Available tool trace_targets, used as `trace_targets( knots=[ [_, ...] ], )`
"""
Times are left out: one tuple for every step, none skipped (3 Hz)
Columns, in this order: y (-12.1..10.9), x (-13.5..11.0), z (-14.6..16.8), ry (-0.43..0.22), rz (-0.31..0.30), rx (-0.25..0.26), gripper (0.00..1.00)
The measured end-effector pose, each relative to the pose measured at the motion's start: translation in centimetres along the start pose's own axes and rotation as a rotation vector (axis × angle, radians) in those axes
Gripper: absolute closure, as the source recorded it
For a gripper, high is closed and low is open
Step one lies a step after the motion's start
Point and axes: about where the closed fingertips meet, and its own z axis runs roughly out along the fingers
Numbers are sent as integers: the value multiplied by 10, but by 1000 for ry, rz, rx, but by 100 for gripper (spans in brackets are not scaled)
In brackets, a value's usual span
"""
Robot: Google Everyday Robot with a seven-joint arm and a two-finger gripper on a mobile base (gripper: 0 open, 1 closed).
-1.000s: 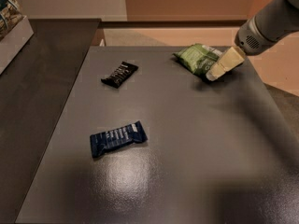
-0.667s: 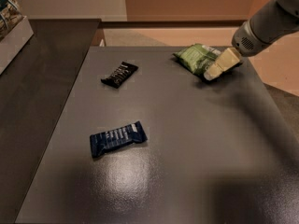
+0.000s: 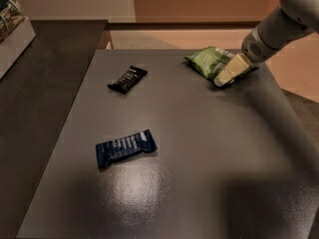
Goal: Move green jalapeno chip bag near rxbar chocolate
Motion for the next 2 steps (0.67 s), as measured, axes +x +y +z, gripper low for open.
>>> trace_targets(
  knots=[
    [-2,0,10,28,5,-15,18],
    [0,-1,12,45,1,-36,49]
  ],
)
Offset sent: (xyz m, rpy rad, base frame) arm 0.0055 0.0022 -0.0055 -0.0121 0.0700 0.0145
